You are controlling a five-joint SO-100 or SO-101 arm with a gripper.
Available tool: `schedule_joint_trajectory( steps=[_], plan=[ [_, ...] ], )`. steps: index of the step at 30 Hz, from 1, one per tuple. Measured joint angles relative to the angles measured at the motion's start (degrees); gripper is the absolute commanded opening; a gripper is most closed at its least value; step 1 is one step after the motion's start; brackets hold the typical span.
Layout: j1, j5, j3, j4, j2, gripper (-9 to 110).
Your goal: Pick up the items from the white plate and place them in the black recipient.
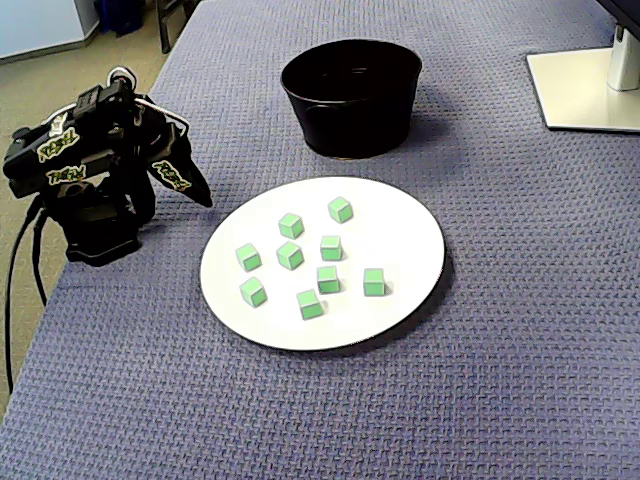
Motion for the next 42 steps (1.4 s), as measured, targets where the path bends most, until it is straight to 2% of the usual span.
schedule_joint_trajectory(
  steps=[3, 7, 11, 19, 25, 31, 42],
  plan=[
    [2.5, 2.6, 0.1, 0.2, 0.0, 20],
    [16.0, 10.5, 0.0, 0.0, 0.1, 23],
    [19.4, 12.4, 0.0, -0.1, 0.1, 28],
    [21.9, 16.6, -3.4, 0.0, -3.6, 25],
    [23.1, 23.7, -15.0, 5.6, -18.1, 25],
    [28.4, 29.4, -31.0, 5.7, -38.4, 24],
    [37.4, 27.9, -52.6, 5.2, -66.3, 24]
  ],
)
